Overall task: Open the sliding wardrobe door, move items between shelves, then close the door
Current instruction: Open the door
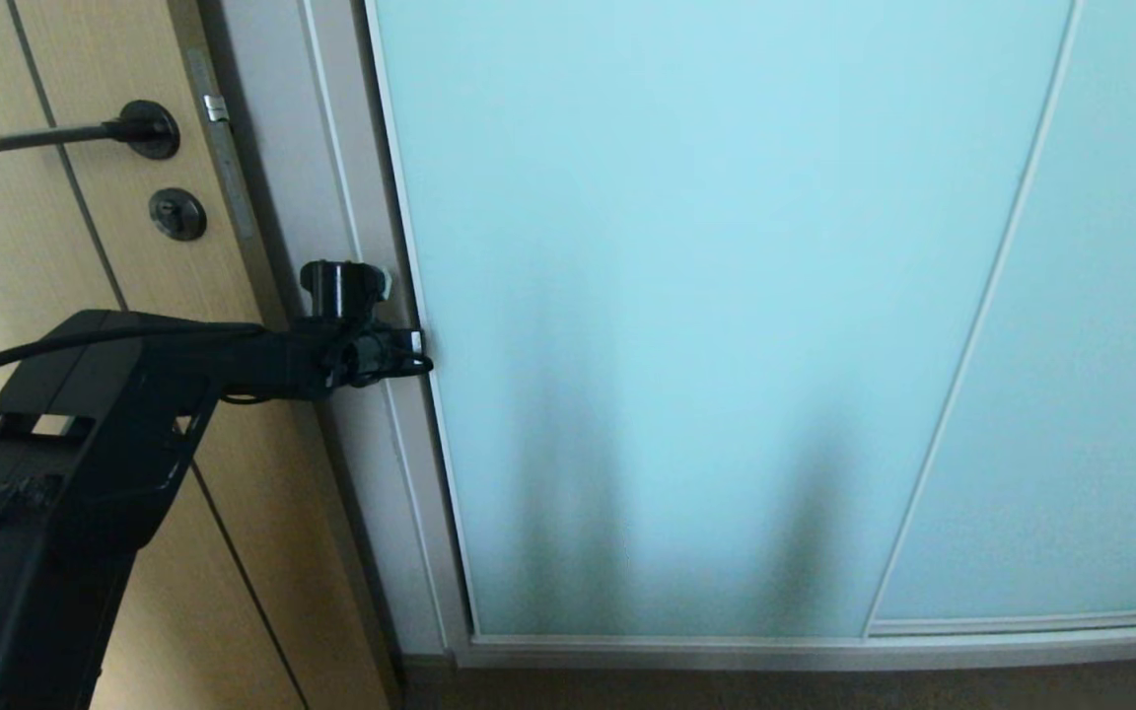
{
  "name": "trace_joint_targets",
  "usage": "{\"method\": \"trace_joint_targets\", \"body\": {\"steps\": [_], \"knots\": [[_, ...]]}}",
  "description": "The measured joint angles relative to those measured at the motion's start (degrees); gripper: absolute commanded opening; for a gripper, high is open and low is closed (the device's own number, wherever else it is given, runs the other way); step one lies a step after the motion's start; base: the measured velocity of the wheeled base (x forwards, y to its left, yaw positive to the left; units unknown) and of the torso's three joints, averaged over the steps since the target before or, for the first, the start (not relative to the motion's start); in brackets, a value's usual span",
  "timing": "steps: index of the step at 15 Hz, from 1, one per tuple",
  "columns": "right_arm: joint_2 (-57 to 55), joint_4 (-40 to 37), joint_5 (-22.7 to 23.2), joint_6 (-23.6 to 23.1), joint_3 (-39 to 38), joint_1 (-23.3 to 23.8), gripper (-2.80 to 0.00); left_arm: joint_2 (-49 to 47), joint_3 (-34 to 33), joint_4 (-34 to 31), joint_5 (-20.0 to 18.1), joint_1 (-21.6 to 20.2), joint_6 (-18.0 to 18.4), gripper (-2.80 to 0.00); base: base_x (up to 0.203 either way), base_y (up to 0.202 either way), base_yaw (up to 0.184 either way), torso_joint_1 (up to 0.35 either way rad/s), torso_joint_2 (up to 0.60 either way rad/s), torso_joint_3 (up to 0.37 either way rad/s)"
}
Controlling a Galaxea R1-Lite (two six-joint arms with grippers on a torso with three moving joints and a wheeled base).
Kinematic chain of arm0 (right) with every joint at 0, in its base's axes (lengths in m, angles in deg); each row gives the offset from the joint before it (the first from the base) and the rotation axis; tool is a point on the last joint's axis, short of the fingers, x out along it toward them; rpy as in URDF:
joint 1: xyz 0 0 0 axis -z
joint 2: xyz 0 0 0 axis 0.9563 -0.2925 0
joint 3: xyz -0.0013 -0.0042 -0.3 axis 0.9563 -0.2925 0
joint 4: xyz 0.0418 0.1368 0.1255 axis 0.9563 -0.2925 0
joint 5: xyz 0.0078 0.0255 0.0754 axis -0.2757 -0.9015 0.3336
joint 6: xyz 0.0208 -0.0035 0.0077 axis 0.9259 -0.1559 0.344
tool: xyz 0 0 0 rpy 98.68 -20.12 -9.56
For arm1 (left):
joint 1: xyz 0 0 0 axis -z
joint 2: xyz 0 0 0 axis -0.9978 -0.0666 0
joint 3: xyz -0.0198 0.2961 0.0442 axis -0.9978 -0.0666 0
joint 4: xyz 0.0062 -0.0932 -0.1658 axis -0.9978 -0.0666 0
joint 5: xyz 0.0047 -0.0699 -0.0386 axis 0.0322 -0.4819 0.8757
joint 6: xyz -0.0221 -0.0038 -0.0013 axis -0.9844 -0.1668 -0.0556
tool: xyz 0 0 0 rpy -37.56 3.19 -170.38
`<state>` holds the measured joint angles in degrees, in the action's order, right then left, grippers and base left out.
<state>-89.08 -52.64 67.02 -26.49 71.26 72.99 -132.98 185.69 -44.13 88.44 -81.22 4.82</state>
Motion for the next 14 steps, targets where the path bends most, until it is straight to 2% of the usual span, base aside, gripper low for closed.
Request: {"method": "trace_joint_targets", "body": {"steps": [3,6,9,14], "knots": [[0.0,0.0,0.0,0.0,0.0,0.0,-2.8,0.1,-0.9,0.3,0.0,0.7,-0.1,-2.8,0.0,0.0,0.0,0.0,0.0,0.0],[0.0,0.0,0.0,0.0,0.0,0.0,-2.8,1.8,-5.0,0.4,-0.5,1.0,-0.6,-2.8,0.0,0.0,0.0,0.0,0.0,0.0],[0.0,0.0,0.0,0.0,0.0,0.0,-2.8,5.5,-9.4,4.0,-0.3,0.7,-1.5,-2.8,0.0,0.0,0.0,0.0,0.0,0.0],[0.0,0.0,0.0,0.0,0.0,0.0,-2.8,7.1,-9.1,3.9,-0.1,0.7,-1.3,-2.8,0.0,0.0,0.0,0.0,0.0,0.0]]}}
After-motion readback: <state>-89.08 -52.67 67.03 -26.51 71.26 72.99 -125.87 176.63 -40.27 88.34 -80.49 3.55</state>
